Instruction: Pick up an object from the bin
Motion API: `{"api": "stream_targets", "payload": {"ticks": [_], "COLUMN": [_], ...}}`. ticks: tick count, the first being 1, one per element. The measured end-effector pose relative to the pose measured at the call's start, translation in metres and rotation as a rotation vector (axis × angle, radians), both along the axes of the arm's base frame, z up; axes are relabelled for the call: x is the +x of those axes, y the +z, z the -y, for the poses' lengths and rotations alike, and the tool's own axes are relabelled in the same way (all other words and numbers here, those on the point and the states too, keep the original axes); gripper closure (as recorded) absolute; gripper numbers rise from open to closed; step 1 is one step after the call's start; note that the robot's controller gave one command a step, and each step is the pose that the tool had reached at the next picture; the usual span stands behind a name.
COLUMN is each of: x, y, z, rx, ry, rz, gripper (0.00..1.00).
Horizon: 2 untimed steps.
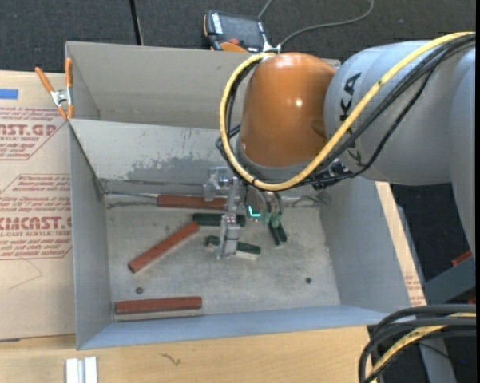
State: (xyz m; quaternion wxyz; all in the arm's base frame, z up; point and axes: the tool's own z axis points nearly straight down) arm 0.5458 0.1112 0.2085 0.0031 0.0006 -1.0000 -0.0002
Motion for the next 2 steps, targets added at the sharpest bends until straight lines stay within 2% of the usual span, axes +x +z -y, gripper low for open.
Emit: {"api": "stream_targets", "payload": {"ticks": [1, 2], "x": [0.0085, 0.0111], "y": [-0.1436, -0.1383], "z": [-0.0755, -0.0741], "rx": [0.001, 0.002], "ry": [0.142, 0.138], "rz": [0.001, 0.008], "gripper": [0.0, 1.0]}}
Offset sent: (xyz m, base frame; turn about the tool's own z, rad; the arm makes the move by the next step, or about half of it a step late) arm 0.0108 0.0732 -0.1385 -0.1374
